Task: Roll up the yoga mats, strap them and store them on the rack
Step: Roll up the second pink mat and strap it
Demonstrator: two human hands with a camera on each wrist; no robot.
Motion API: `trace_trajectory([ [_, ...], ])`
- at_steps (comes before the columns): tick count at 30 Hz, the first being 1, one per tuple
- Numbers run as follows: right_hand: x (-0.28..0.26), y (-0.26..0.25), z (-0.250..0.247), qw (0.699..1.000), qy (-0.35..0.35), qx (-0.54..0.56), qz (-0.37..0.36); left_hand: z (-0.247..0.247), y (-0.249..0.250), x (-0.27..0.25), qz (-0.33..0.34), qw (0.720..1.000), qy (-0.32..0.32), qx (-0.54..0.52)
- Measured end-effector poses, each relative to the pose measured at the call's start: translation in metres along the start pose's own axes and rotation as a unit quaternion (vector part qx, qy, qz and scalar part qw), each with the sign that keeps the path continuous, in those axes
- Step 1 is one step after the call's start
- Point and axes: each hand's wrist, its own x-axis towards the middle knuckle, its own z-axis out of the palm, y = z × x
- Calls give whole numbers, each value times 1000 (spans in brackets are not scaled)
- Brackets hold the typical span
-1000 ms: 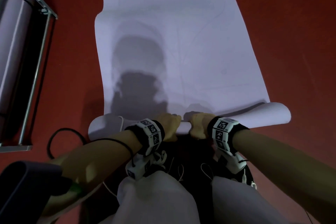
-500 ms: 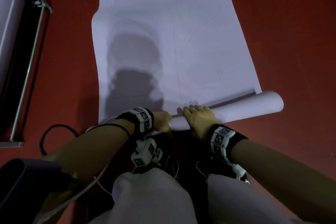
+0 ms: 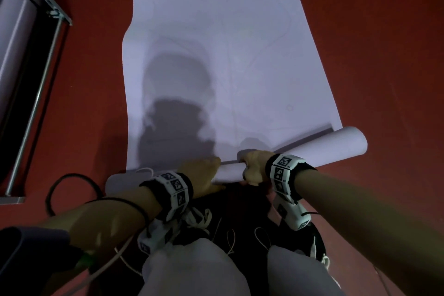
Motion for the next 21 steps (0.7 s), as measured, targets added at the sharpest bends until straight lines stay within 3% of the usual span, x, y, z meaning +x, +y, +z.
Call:
trace_trajectory([
  [3, -14, -3, 1, 999, 32, -18, 6, -11, -5, 14, -5, 997, -77, -26],
  [6, -31, -3, 6, 986, 112, -123, -13, -17, -7, 23, -21, 991, -114, -62],
  [11, -52, 9, 8, 962, 203, -178, -35, -41, -5, 27, -17, 977, -179, -114],
  [14, -43, 11, -2, 962, 195, -187, -50, -47, -10, 33, -33, 969, -215, -117],
  [18, -22, 5, -22, 973, 104, -198, -50, -44, -13, 41, -40, 956, -251, -146],
  [21, -5, 4, -27, 985, 41, -167, -32, -39, -13, 34, -25, 977, -180, -114],
])
